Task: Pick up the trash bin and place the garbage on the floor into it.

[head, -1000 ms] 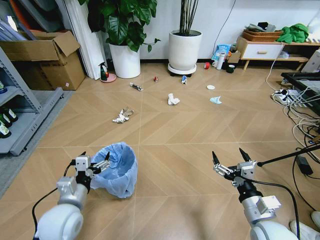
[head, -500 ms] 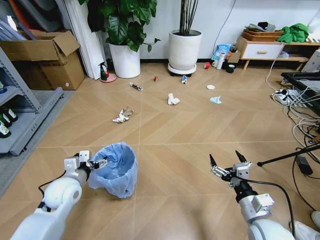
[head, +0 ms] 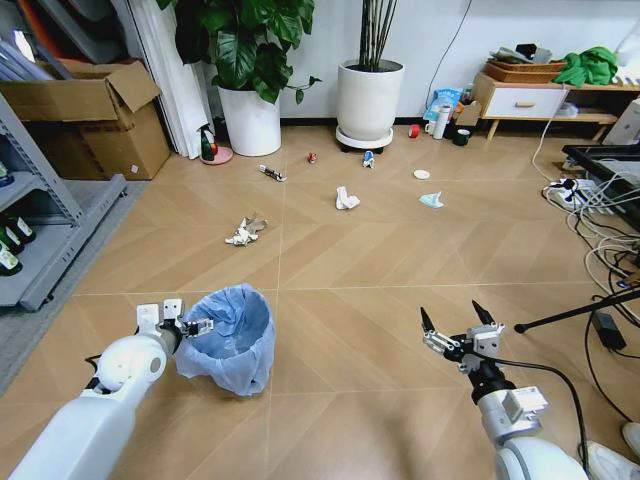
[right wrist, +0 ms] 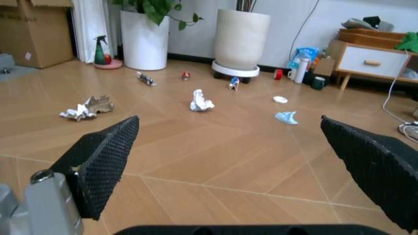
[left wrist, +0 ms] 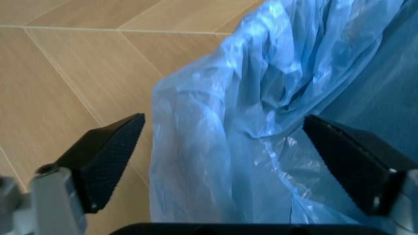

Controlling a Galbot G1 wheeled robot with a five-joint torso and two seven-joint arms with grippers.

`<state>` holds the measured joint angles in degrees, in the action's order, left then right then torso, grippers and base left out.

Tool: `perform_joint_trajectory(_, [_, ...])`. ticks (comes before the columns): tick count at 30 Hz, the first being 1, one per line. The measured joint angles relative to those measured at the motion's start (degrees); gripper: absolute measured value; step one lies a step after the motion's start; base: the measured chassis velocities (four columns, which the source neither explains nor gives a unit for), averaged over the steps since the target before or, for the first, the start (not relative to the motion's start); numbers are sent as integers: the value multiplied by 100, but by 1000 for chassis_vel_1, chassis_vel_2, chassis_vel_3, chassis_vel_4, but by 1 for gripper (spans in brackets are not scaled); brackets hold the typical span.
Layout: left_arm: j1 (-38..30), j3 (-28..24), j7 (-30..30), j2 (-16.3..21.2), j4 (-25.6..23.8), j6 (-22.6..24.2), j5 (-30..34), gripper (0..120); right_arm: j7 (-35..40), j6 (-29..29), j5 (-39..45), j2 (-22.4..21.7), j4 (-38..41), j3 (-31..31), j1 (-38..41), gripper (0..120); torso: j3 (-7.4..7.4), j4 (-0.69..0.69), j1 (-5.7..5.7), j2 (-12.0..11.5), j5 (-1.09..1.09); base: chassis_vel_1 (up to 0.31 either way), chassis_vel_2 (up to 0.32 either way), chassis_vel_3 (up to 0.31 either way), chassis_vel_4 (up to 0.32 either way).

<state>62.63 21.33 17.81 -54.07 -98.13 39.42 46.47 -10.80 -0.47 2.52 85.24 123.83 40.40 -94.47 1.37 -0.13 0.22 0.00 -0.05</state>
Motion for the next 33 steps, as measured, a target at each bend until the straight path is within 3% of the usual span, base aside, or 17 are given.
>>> perform_joint_trajectory(5, [-6,-39,9,25,56,6,37,81,0,7,5,-2,-10,2,20,100,0,0,0,0,0,0,0,0,0])
perform_joint_trajectory(10, [-16,-107,4,88,84,7,95,60,1,51,10,7,-40,9,23,100,0,0,0,0,1,0,0,0,0])
perform_joint_trajectory(13, [-19,-119,4,94,85,7,110,55,1,63,10,11,-47,11,23,100,0,0,0,0,1,0,0,0,0])
perform_joint_trajectory(14, [-36,-151,2,104,91,6,135,46,1,72,11,16,-54,15,24,100,0,0,0,0,1,0,0,0,0])
perform_joint_trajectory(26, [-188,-314,107,42,182,-77,264,3,31,42,109,13,-63,54,67,100,0,-1,0,0,1,0,0,0,0])
perform_joint_trajectory(30, [-170,-297,180,-24,105,-178,306,0,55,-57,164,11,-27,54,88,100,0,0,0,0,0,0,0,0,0])
perform_joint_trajectory(33, [145,128,473,-255,-446,-443,373,0,131,-221,285,-33,53,68,138,100,0,-1,0,0,0,0,0,0,0])
